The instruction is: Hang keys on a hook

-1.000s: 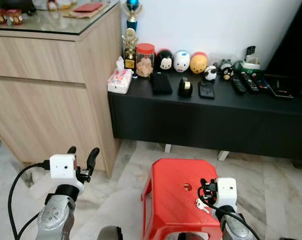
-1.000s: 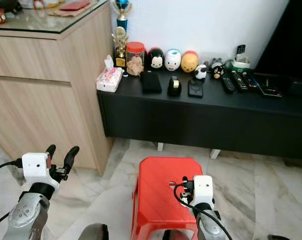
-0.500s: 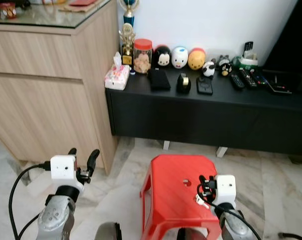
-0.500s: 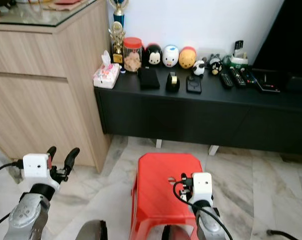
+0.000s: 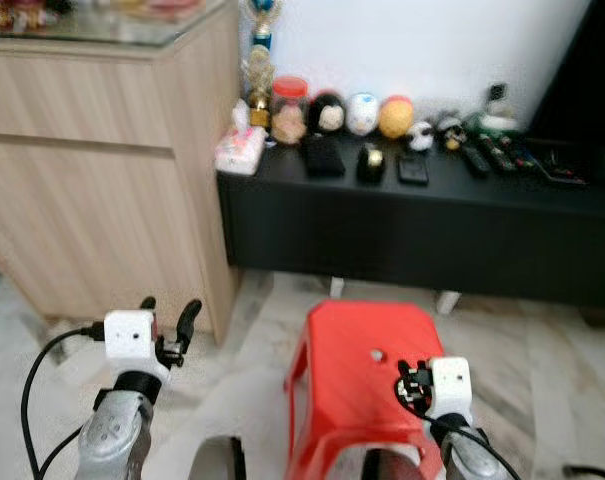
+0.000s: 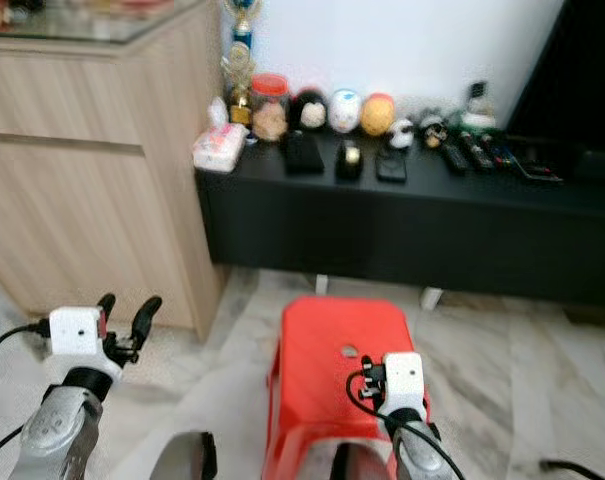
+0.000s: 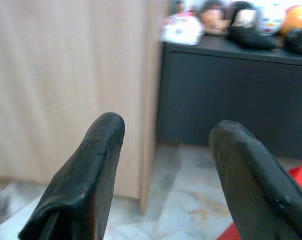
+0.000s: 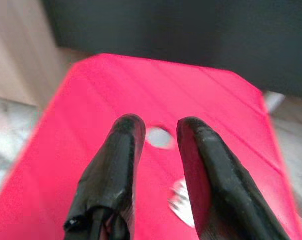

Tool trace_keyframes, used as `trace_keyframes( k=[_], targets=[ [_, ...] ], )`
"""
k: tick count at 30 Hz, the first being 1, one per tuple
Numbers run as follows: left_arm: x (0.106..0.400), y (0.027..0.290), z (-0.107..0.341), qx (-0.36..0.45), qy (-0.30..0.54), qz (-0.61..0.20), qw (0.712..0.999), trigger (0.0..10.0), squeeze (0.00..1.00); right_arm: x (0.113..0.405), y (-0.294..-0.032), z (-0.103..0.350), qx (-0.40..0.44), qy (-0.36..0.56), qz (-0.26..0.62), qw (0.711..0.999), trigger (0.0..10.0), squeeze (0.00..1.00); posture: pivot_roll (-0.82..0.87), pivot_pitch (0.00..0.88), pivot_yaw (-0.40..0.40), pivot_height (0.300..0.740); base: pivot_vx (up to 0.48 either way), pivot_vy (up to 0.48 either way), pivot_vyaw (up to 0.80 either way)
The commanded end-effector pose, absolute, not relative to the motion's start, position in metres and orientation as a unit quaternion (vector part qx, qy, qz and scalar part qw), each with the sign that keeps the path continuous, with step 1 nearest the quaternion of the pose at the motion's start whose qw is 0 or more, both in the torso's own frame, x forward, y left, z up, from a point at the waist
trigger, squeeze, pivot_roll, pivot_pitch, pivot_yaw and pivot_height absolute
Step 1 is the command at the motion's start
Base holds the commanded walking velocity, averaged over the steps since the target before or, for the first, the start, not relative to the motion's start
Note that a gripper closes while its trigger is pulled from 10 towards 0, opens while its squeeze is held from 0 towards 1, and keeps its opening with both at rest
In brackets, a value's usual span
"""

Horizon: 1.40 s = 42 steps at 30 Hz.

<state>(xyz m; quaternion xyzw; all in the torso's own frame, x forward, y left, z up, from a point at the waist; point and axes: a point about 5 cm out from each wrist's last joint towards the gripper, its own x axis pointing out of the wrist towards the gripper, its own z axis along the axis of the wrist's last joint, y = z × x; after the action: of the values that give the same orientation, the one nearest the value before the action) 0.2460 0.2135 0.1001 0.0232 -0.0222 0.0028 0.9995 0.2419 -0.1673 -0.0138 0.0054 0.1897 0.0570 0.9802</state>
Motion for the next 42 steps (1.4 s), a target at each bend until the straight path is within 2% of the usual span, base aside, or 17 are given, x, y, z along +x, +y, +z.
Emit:
trace_keyframes(
  k=[1,15,18,22,37,42],
  targets=[
    [0.246,0.214,0.098,0.025,-0.015,0.002,1.0,10.0,0.0,0.243,-0.166,-0.013,0.007,0.187,0.057,0.981,10.0,0.0,0.1,0.0,-0.079,0.598,0.0,0.0,0.0],
    [0.246,0.212,0.095,0.021,-0.01,-0.009,1.0,10.0,0.0,0.243,-0.172,-0.016,0.006,0.201,0.024,0.979,10.0,0.0,0.1,0.0,-0.08,0.598,0.0,0.0,0.0],
    [0.245,0.212,0.095,0.021,-0.009,-0.01,1.0,10.0,0.0,0.245,-0.174,-0.014,0.004,0.193,0.015,0.981,10.0,0.0,0.1,0.0,-0.079,0.579,0.0,0.0,0.0],
    [0.246,0.212,0.094,0.025,-0.005,-0.009,1.0,10.0,0.0,0.245,-0.175,-0.013,-0.003,0.189,0.017,0.982,10.0,0.0,0.1,0.0,-0.078,0.579,0.0,0.0,0.0],
    [0.245,0.214,0.089,0.028,0.009,-0.006,1.0,10.0,0.0,0.249,-0.183,-0.017,-0.024,0.217,-0.018,0.976,10.0,0.0,0.11,0.0,-0.08,0.579,0.332,0.0,0.0],
    [0.245,0.214,0.089,0.029,0.009,-0.005,1.0,10.0,0.0,0.247,-0.178,-0.021,-0.025,0.231,0.002,0.973,10.0,0.0,0.1,0.0,-0.079,0.579,0.306,0.0,0.0]
  ],
)
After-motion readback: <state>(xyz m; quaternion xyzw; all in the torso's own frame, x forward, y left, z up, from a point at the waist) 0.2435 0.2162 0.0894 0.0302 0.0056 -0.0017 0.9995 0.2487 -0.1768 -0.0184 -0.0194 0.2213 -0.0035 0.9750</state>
